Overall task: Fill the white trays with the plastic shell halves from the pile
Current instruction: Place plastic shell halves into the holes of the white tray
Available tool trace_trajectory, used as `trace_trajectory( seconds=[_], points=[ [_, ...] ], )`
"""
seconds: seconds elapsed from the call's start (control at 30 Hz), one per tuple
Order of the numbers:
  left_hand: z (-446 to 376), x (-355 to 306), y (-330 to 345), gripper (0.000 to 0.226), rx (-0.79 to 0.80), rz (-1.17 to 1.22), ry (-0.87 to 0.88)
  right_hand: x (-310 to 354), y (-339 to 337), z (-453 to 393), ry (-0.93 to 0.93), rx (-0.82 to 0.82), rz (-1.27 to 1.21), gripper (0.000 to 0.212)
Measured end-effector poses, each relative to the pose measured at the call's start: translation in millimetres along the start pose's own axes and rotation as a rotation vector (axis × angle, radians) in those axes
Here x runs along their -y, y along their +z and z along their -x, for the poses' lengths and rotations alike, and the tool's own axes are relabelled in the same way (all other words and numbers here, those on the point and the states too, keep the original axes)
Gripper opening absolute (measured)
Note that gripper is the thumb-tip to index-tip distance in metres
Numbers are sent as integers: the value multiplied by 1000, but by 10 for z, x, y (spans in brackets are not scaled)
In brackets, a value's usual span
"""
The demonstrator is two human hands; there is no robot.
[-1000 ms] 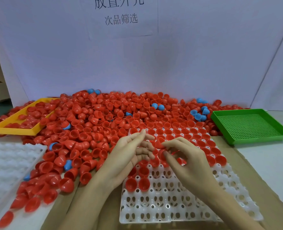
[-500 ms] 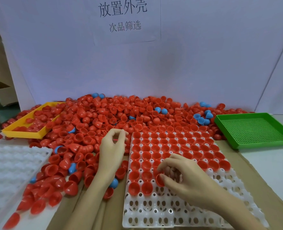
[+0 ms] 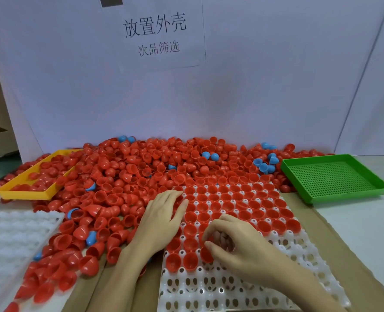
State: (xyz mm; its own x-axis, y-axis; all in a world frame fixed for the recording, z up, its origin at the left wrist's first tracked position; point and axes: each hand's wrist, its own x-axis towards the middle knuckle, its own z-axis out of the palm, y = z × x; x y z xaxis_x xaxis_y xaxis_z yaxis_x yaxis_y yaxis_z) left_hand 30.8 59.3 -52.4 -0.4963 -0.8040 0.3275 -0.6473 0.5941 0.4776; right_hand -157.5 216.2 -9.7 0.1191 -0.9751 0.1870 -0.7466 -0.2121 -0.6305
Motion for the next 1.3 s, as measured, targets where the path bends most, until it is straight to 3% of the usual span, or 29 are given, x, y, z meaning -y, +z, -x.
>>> trace_trajectory(
  seconds=[0.53,0.83,1.07,1.3],
  points=[
    [-222,-147,-167,41,-120,68,-26,-31,58,-25,-26,-2,57,6],
    [-829,-170,-110,37,147,-241,-31,-55,46,-23,-43,-18,30,6],
    [-901,-45,-76,18,10,-95,-30,-80,65,-36,-51,-12,38,6],
    [-825,-90,-71,28,-77,16,1,-51,37,-30,-36,32,60,14]
  ],
)
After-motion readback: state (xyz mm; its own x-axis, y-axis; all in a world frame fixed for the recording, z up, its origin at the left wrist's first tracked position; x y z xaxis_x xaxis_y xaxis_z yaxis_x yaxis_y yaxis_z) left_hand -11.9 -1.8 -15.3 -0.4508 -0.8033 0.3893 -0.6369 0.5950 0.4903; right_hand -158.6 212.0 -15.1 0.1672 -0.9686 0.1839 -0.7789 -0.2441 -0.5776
